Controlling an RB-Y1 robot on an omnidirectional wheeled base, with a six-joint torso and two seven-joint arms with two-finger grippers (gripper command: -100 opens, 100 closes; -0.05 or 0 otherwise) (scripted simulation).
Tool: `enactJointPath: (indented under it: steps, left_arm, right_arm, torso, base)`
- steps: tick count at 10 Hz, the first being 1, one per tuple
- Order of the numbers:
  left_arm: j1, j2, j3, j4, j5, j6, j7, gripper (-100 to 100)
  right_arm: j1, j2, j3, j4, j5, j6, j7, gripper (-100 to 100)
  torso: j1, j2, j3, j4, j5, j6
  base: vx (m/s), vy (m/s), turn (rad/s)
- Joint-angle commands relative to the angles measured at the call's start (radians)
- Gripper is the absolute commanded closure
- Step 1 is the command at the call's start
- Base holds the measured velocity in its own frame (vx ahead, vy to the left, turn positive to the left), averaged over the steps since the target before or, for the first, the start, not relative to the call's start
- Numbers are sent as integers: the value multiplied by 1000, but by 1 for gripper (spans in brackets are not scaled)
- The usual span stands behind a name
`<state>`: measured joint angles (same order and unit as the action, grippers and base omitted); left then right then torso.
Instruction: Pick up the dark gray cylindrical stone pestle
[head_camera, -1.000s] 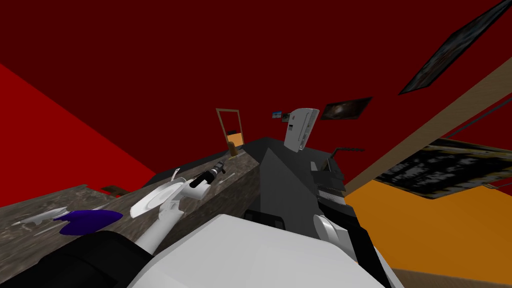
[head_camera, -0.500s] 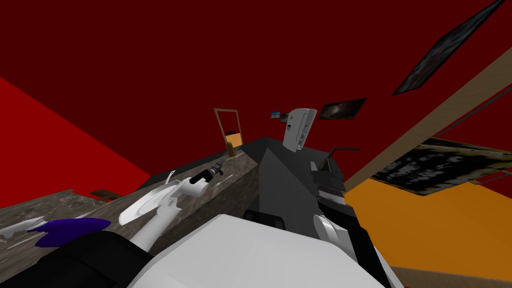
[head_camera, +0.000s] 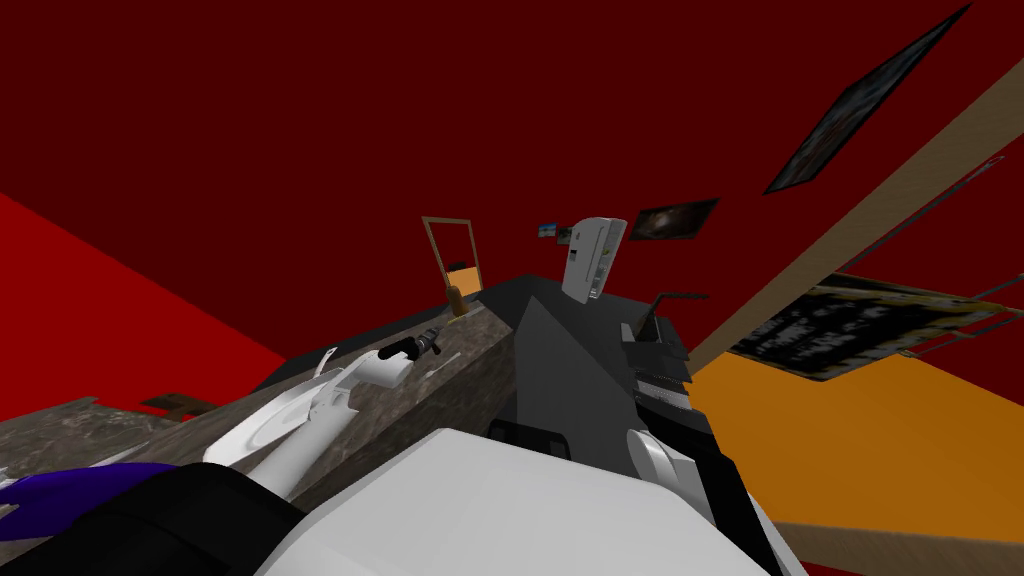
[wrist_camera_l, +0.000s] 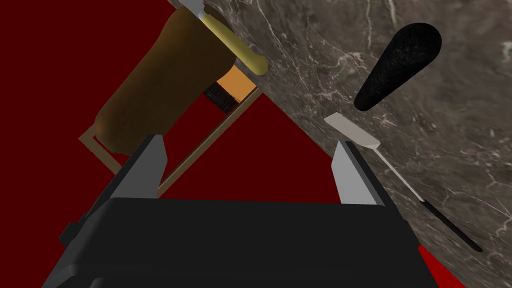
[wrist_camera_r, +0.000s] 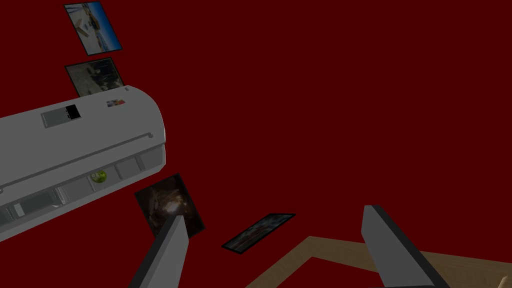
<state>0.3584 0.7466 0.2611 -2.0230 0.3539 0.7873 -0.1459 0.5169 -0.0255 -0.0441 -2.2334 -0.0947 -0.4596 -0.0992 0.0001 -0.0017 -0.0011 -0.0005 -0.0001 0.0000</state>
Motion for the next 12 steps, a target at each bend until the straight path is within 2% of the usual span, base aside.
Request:
enactJointPath:
  steps: [1, 2, 3, 4, 5, 6, 7, 8, 9, 10, 11, 12]
  left_arm:
    - [2, 13, 6, 12, 17, 47, -14, -100]
    - [-4, 35, 14, 38, 48, 76, -37, -100]
    - [-4, 35, 14, 38, 48, 103, -37, -100]
    - [-10, 55, 21, 65, 79, 132, -60, -100]
    - [-10, 55, 21, 65, 79, 157, -60, -100]
    - [-15, 74, 27, 91, 109, 189, -84, -100]
    - [-15, 74, 27, 91, 109, 209, -84, -100]
    - [-20, 91, 32, 117, 140, 241, -108, -100]
    - [-20, 91, 32, 117, 140, 258, -108, -100]
    - [-25, 107, 36, 143, 169, 293, -131, -100]
    - [-25, 107, 36, 143, 169, 304, -131, -100]
    - [-30, 121, 39, 169, 198, 345, -155, -100]
  right_arm:
    - [0, 0, 0, 0, 0, 0, 0, 0]
    - [0, 0, 0, 0, 0, 0, 0, 0]
    - [0, 0, 0, 0, 0, 0, 0, 0]
    - [0, 0, 0, 0, 0, 0, 0, 0]
    - [0, 0, 0, 0, 0, 0, 0, 0]
    - [0, 0, 0, 0, 0, 0, 0, 0]
    - [0, 0, 0, 0, 0, 0, 0, 0]
    - [0, 0, 0, 0, 0, 0, 0, 0]
    - [0, 0, 0, 0, 0, 0, 0, 0]
    - [0, 0, 0, 0, 0, 0, 0, 0]
    - [0, 0, 0, 0, 0, 0, 0, 0]
    - [0, 0, 0, 0, 0, 0, 0, 0]
  torso:
    - [0, 0, 0, 0, 0, 0]
    - [0, 0, 0, 0, 0, 0]
    - [0, 0, 0, 0, 0, 0]
    - [0, 1, 0, 0, 0, 0]
    - [0, 0, 0, 0, 0, 0]
    - [0, 0, 0, 0, 0, 0]
    - [0, 1, 0, 0, 0, 0]
    - [1, 1, 0, 0, 0, 0]
    - [1, 1, 0, 0, 0, 0]
    - [1, 1, 0, 0, 0, 0]
    - [1, 1, 0, 0, 0, 0]
    - [1, 1, 0, 0, 0, 0]
  base:
    - [21, -1, -47]
    - [24, 0, -77]
    - [21, 3, -41]
    - [30, 2, -79]
    - [23, 4, -49]
    - [22, 6, -93]
    - [19, 9, -49]
    - [21, 16, -94]
    - [18, 15, -51]
    - [20, 14, -93]
    - [18, 12, -46]
    - [19, 14, -90]
